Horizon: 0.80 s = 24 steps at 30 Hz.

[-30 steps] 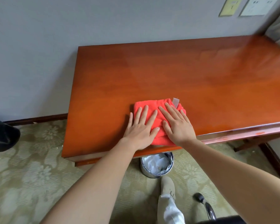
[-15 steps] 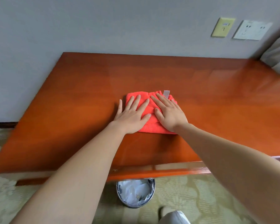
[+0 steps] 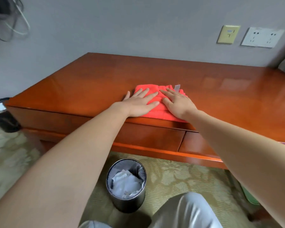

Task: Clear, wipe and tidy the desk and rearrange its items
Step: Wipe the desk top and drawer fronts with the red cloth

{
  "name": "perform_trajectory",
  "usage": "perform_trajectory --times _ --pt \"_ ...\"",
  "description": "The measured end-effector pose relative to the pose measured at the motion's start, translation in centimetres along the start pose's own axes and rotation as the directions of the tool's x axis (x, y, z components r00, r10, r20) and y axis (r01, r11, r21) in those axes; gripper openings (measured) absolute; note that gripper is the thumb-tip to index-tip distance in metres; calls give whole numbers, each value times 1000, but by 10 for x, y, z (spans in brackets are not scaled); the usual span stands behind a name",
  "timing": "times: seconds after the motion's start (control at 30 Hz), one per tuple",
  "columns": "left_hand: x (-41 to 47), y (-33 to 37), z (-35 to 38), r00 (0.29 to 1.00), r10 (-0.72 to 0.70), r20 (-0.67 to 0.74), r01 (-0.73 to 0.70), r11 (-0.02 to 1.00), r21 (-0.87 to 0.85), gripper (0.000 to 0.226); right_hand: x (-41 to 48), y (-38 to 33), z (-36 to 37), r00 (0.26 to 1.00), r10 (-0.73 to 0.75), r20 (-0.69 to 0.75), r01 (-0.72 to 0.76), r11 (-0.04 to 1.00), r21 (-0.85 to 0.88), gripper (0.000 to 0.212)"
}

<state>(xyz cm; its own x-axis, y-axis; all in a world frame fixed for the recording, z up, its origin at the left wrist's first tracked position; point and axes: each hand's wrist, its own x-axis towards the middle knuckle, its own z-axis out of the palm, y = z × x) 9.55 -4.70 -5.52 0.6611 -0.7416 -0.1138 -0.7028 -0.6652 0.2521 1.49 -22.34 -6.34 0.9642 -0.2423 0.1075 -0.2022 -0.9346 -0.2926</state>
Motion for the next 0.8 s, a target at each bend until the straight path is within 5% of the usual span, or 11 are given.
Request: perform_trajectory --times 0.37,0.6,0.7,0.8 --pt "-84 66 34 993 59 -105 -57 998 24 67 -114 20 -19 999 -53 -9 53 998 31 52" --pt "-71 59 26 970 -151 -189 90 950 -300 81 -107 16 -34 988 151 -27 -140 957 254 75" --pt "-53 51 18 928 -295 -228 242 942 -234 77 -91 20 -34 980 196 -26 -191 973 127 64" --pt "-37 48 0 941 -249 -230 184 945 -271 52 -78 19 -37 977 214 -19 -212 974 76 45"
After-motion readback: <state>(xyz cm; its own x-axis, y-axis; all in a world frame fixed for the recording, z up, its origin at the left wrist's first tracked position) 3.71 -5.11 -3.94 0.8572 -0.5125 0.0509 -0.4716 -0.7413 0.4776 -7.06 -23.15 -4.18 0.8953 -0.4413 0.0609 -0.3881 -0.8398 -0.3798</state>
